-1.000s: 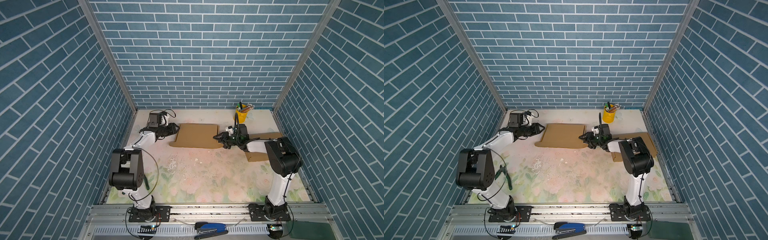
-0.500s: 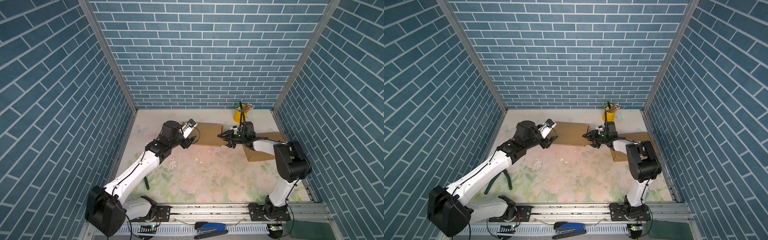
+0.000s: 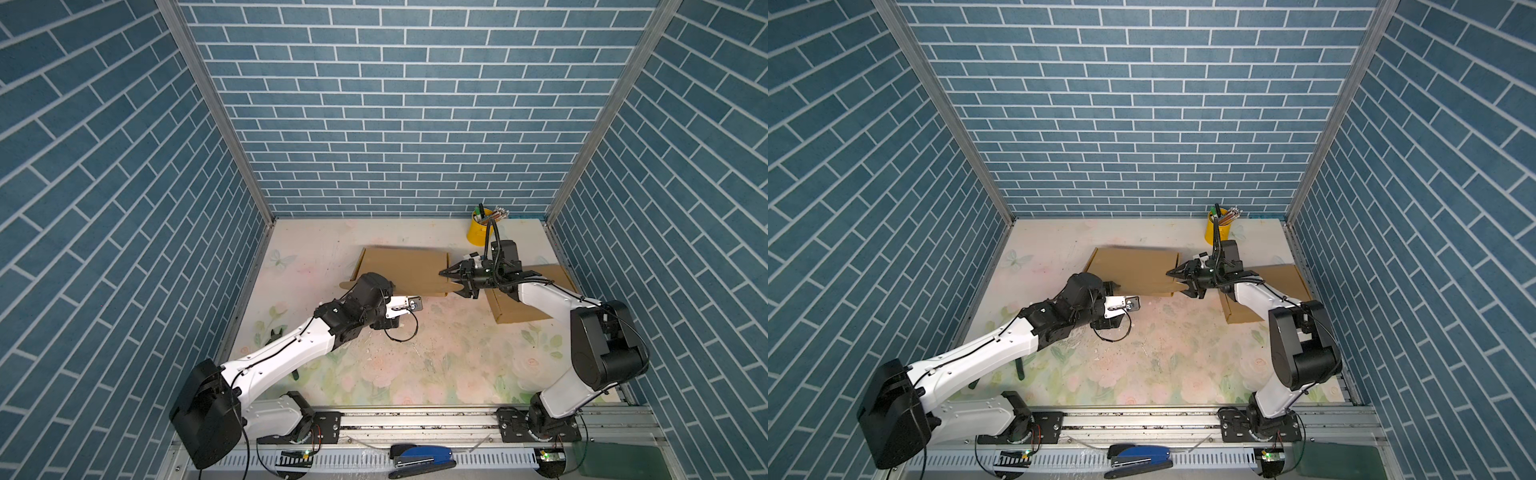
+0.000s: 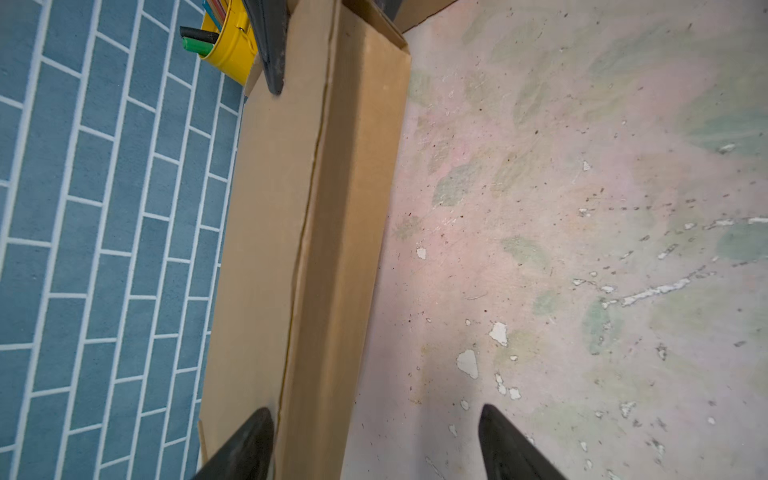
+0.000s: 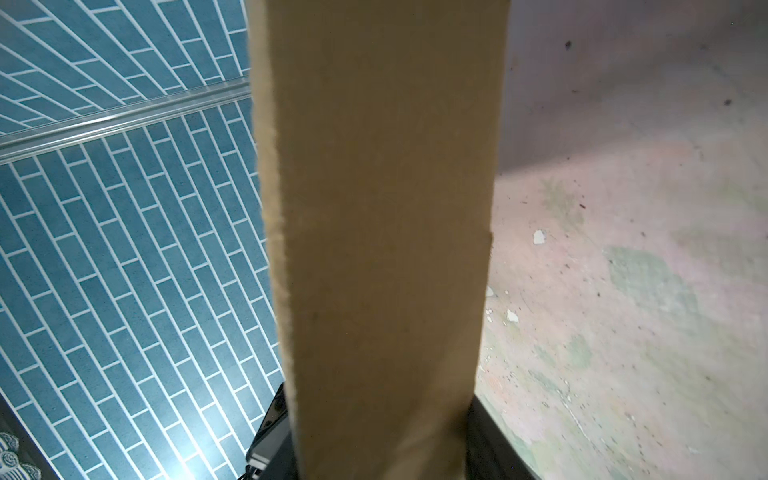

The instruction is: Fold the paper box

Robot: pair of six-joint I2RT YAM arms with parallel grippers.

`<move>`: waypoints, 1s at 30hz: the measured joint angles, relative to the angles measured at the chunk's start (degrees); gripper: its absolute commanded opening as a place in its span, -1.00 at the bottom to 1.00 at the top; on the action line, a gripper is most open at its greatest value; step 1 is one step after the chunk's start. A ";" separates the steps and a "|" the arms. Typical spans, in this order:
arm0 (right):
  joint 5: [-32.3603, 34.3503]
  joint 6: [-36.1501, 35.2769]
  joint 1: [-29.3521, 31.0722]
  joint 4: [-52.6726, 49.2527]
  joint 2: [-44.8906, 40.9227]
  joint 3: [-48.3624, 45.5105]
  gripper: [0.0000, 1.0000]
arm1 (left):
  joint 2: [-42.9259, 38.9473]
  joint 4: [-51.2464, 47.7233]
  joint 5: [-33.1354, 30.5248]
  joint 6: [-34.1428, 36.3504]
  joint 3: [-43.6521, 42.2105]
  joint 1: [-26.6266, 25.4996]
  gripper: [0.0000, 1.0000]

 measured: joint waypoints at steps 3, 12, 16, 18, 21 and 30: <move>-0.31 0.02 -0.07 -2.47 -1.75 -0.20 -0.20 | -0.83 3.80 -3.10 3.19 -2.43 -0.87 0.57; -3.30 1.60 -0.09 -5.97 -5.70 -1.14 -0.23 | -3.43 15.17 -10.38 11.61 -9.18 -2.49 0.59; -5.42 2.78 -0.09 -7.06 -6.38 -1.38 -0.24 | -3.72 18.05 -12.11 13.97 -10.23 -2.49 0.45; -5.90 3.06 -0.09 -8.00 -7.02 -1.42 -0.24 | -4.26 19.69 -12.57 15.23 -10.95 -2.54 0.31; -6.45 3.19 -0.09 -8.72 -8.04 -1.81 -0.24 | -4.98 21.31 -13.07 16.81 -11.61 -2.58 0.18; -7.93 4.15 -0.31 -9.01 -8.81 -2.56 0.05 | -5.31 22.49 -13.14 18.69 -11.82 -2.58 0.05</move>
